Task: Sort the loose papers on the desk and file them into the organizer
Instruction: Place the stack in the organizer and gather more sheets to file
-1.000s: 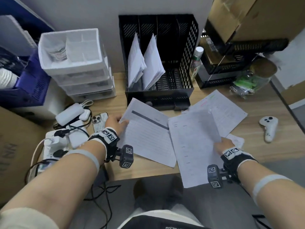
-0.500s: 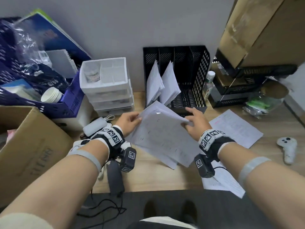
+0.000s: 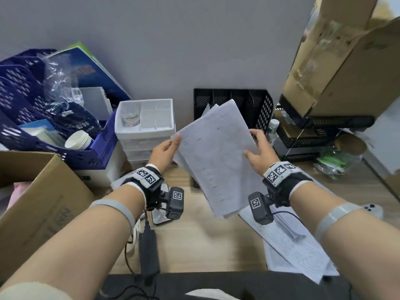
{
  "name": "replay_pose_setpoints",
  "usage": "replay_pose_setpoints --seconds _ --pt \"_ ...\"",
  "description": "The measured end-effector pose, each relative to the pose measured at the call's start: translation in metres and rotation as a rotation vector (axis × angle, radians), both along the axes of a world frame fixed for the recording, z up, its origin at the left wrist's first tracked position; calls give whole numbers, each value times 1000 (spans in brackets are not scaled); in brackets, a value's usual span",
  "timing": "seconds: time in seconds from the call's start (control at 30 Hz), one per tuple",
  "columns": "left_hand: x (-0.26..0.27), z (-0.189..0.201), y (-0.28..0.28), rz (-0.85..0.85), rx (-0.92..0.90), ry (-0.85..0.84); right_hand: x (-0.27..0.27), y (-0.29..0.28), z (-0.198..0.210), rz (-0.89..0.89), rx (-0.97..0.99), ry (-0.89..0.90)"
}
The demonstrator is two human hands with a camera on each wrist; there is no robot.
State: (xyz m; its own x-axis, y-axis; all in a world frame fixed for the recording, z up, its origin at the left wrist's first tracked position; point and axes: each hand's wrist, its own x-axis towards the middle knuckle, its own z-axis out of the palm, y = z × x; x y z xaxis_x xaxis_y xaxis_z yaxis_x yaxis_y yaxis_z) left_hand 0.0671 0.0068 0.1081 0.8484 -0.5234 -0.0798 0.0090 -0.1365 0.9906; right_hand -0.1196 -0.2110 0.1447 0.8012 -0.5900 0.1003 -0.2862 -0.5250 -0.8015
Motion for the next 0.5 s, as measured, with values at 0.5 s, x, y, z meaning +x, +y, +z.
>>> replay_pose_setpoints --seconds 0.5 --pt "-41 -28 -55 -290 -166 380 -16 -19 4 -152 219 85"
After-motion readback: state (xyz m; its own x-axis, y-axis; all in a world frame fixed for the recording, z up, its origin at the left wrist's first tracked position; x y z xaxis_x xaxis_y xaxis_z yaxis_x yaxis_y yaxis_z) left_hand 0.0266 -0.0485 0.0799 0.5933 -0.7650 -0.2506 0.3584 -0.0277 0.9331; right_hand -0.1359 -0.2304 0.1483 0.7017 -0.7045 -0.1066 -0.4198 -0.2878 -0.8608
